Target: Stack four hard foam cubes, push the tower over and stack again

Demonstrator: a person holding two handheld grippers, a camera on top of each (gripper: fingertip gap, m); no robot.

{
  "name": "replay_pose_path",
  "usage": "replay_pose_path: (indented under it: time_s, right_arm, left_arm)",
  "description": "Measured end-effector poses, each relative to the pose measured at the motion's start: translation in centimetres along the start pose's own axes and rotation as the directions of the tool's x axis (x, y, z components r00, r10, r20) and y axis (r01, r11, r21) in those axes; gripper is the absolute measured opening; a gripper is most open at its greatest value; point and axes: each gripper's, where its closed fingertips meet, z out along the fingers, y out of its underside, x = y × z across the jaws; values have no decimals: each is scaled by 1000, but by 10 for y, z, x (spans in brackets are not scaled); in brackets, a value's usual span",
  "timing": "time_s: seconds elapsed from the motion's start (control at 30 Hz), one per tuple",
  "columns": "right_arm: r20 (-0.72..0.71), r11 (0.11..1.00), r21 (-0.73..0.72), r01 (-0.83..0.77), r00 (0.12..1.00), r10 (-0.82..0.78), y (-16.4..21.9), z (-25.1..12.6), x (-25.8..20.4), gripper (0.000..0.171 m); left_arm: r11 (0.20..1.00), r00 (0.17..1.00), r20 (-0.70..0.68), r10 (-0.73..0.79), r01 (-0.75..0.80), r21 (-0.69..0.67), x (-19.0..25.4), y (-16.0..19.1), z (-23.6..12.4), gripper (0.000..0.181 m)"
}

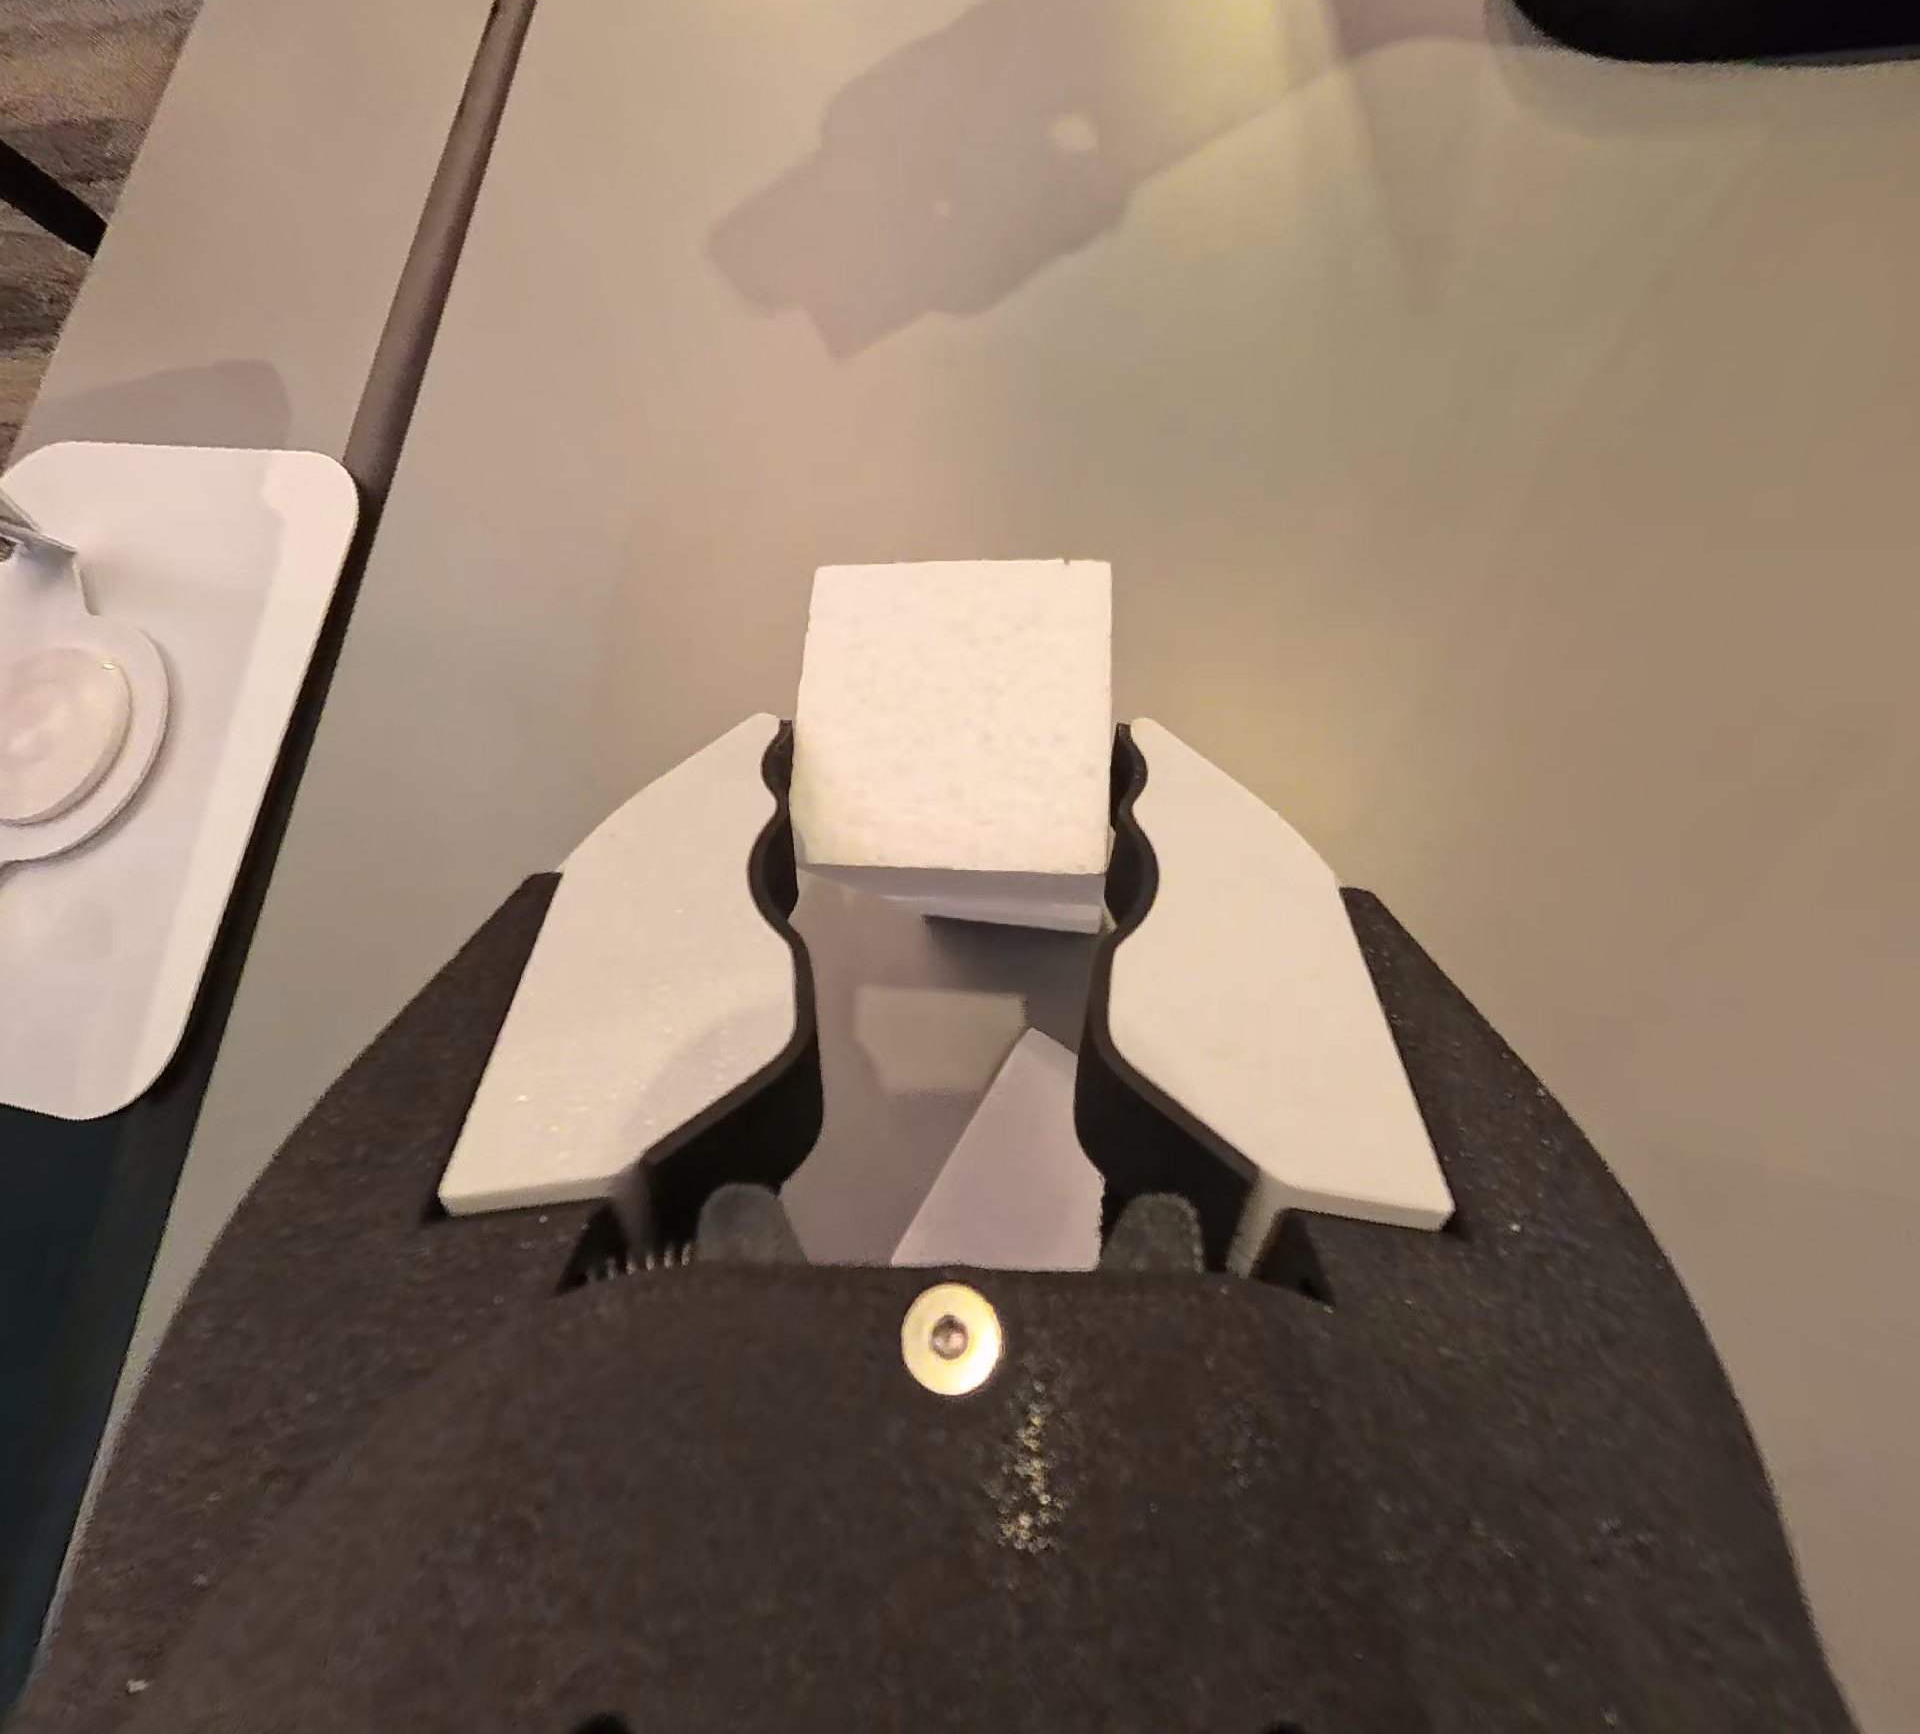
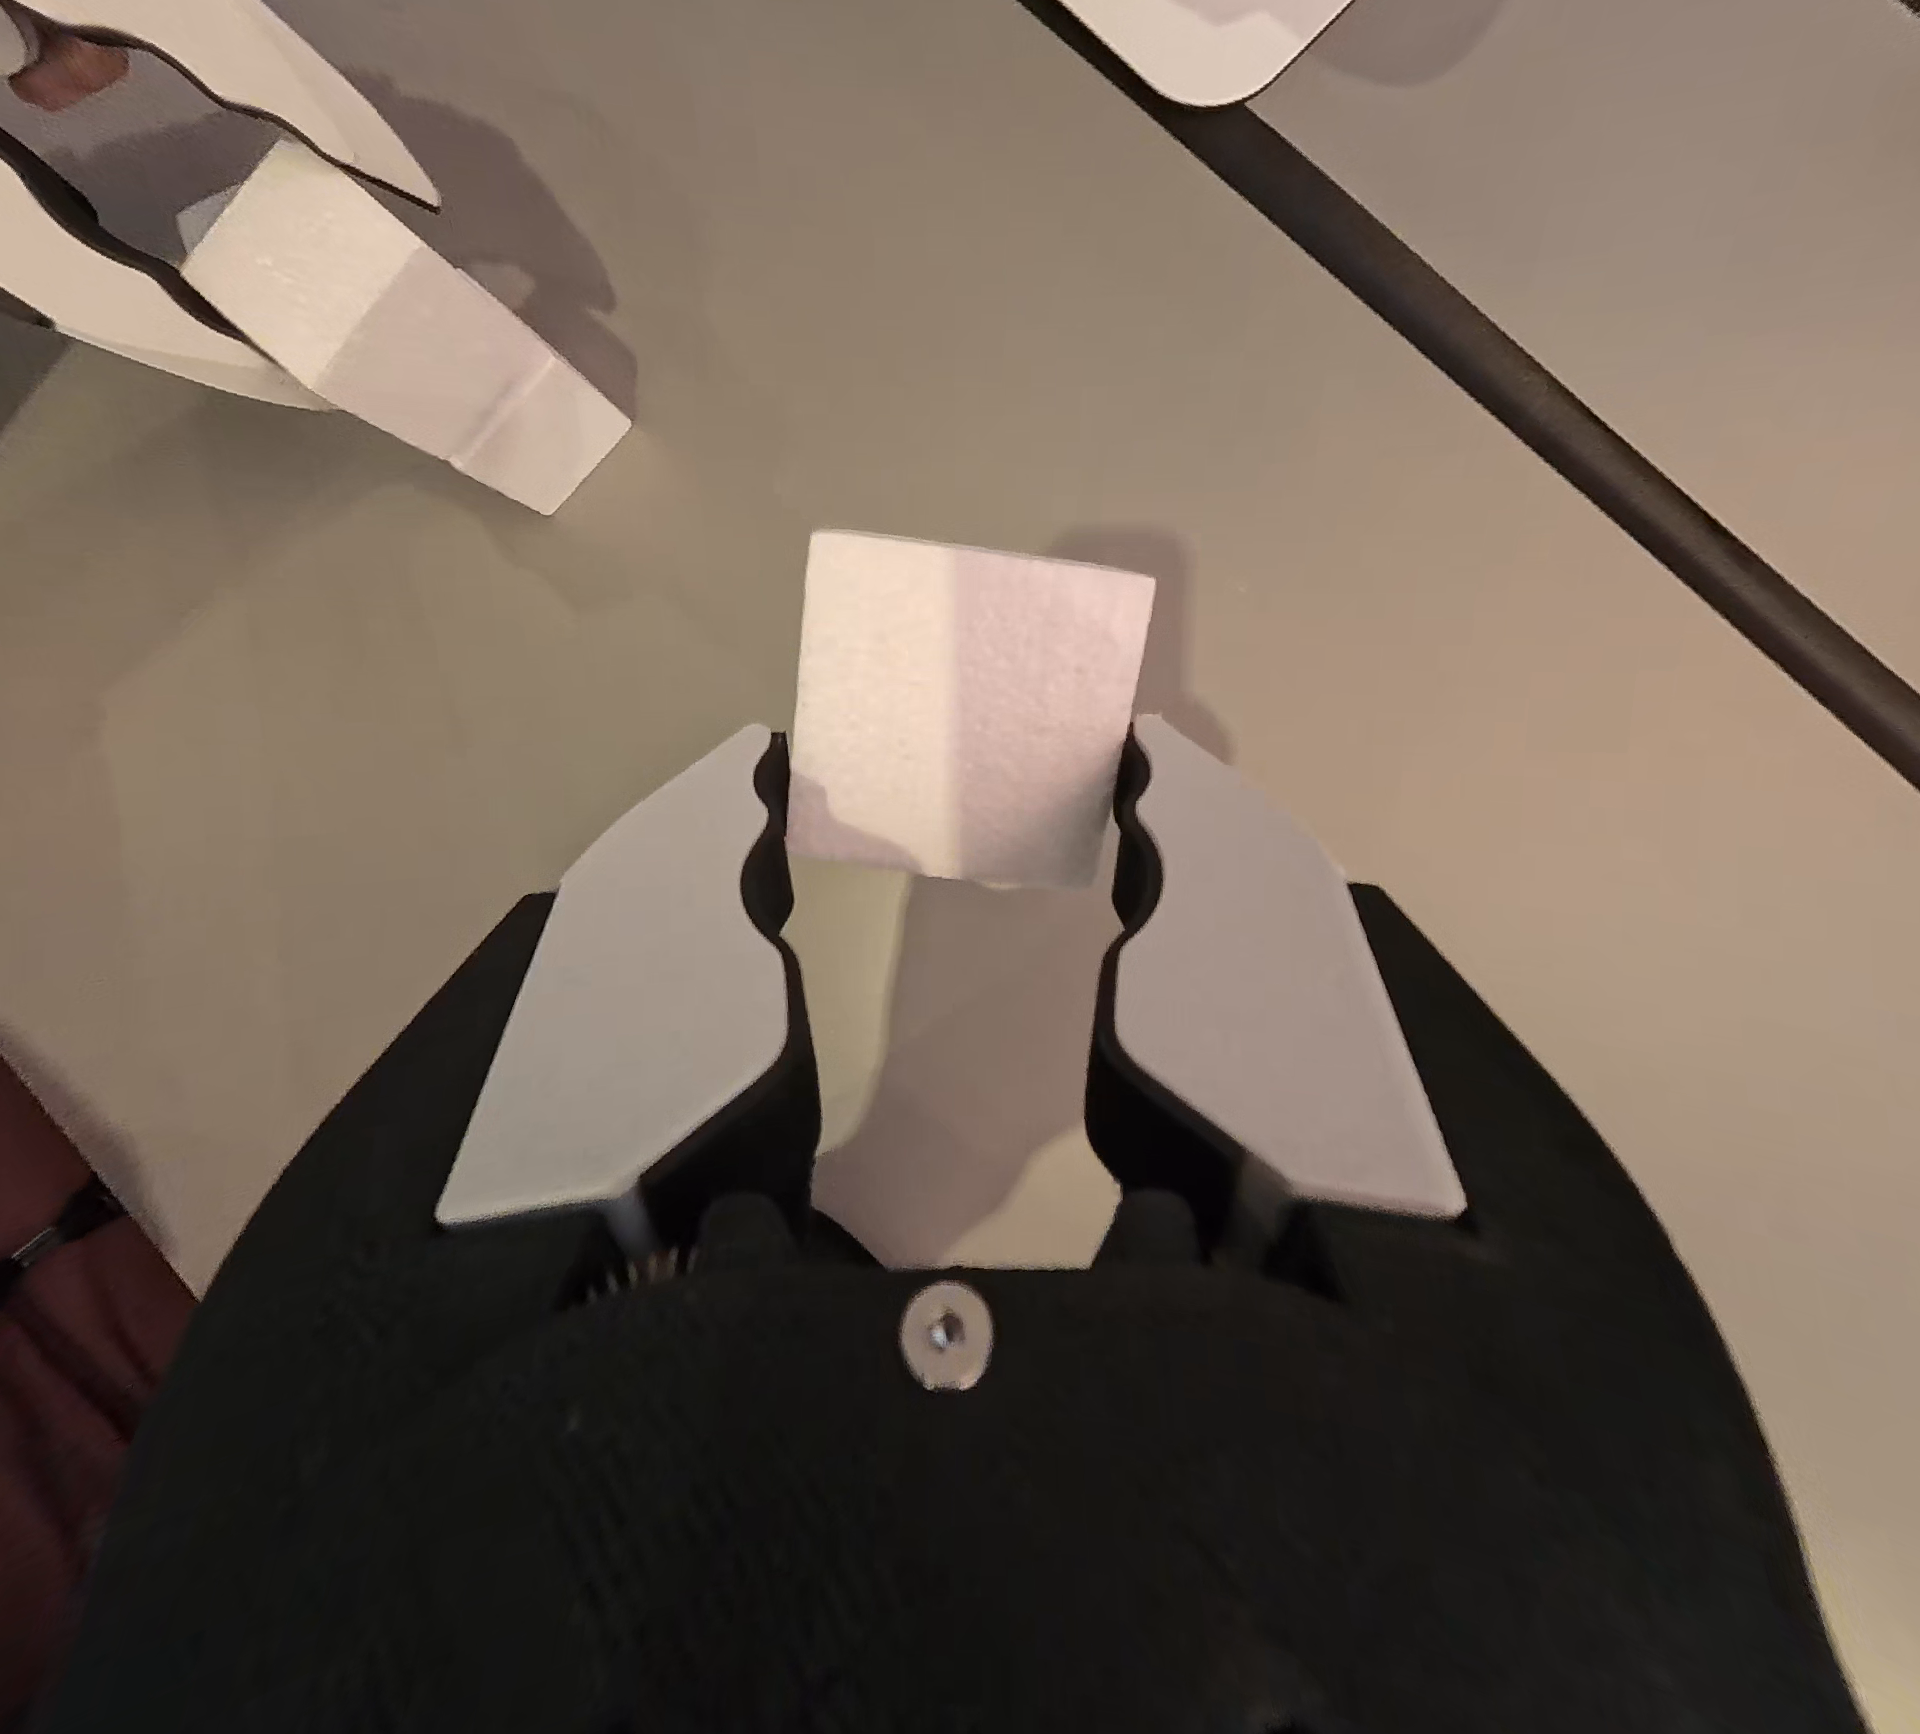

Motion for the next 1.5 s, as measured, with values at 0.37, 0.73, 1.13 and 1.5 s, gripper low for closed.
replay_pose_path:
  time_s: [0.37,0.73,1.13,1.5]
  right_arm:
    - [9,1000,-21,18,1000,-17,0,6,-3,61]
    - [159,822,397,408,851,-500,-75,11,-102,61]
    - [233,742,159,652,705,-670,-78,69,-157,61]
    - [371,640,-99,762,625,-687,-78,94,-164,61]
  left_arm:
    - [1000,1000,-25,-6,7,29,2,3,3,62]
    - [915,837,388,-385,293,277,-10,18,-76,71]
    - [820,515,675,-529,514,251,8,94,-51,93]
    - [735,585,464,-666,623,268,15,99,-22,60]
